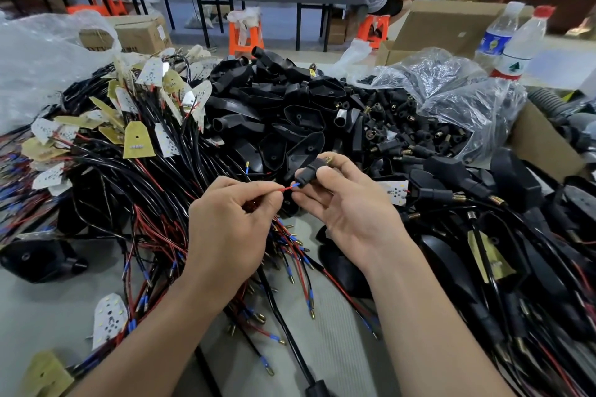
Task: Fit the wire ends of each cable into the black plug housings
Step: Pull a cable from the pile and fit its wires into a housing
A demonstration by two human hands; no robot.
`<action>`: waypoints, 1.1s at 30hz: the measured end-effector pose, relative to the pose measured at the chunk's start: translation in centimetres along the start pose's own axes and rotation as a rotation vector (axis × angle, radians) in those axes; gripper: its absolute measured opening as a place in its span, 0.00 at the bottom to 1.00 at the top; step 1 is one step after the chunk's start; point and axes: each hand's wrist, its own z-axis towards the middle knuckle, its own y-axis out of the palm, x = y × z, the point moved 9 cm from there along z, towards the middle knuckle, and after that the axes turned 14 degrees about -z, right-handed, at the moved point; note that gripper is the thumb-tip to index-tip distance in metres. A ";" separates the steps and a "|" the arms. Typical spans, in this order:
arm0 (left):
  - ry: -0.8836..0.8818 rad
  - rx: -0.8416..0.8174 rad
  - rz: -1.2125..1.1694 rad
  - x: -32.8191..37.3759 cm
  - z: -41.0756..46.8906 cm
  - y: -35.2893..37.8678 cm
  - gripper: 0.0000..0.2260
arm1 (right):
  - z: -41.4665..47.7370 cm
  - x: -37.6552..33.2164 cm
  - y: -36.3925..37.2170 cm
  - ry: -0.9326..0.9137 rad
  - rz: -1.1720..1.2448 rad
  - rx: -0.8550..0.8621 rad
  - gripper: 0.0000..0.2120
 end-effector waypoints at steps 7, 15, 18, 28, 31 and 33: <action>-0.024 -0.022 0.018 0.6 0.1 -0.3 0.21 | -0.5 -0.3 0.8 -0.068 -0.074 0.036 0.09; -0.053 -0.124 0.119 0.3 0.7 0.3 0.09 | -0.7 -1.2 -0.6 -0.106 -0.003 0.087 0.08; -0.015 -0.140 0.104 1.0 0.5 0.7 0.12 | -0.8 -0.8 0.1 -0.097 -0.212 0.047 0.09; -0.041 -0.129 -0.028 1.1 0.1 0.4 0.21 | -1.0 -0.8 0.7 -0.139 -0.289 0.095 0.10; -0.086 -0.136 -0.063 0.6 0.0 0.6 0.16 | -1.1 -1.3 0.4 -0.198 -0.406 0.166 0.10; -0.111 -0.142 -0.078 0.3 -0.1 0.8 0.15 | -1.2 -2.0 -0.1 -0.256 -0.440 0.240 0.11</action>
